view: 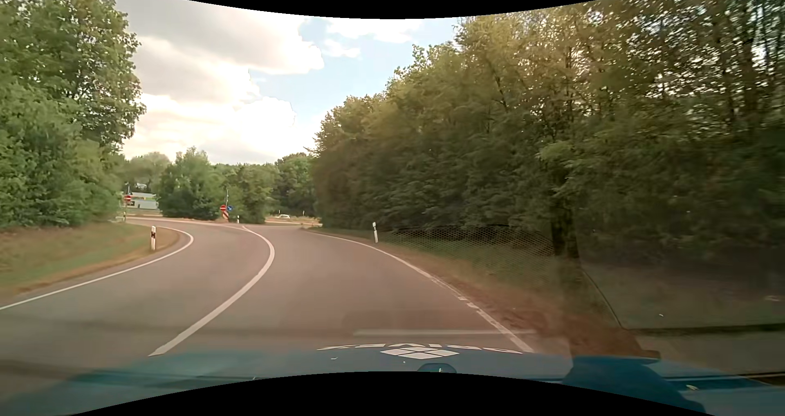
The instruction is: Follow the waypoints while adhering to traffic rules and regulations
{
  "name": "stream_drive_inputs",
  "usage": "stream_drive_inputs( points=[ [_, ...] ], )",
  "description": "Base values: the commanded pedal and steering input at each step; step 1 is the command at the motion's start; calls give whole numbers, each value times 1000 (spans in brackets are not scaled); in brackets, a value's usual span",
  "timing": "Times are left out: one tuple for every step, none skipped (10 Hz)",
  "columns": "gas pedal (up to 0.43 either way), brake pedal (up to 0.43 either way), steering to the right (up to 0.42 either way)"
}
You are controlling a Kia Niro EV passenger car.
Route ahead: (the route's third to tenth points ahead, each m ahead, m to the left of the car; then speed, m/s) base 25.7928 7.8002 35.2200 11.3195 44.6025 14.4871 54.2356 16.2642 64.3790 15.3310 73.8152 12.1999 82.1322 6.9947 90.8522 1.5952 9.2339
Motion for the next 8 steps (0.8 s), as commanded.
stream_drive_inputs(
  points=[
    [177, 0, -102],
    [177, 0, -98],
    [177, 0, -96],
    [177, 0, -95],
    [177, 0, -94],
    [177, 0, -93],
    [177, 0, -92],
    [177, 0, -93]
  ],
)
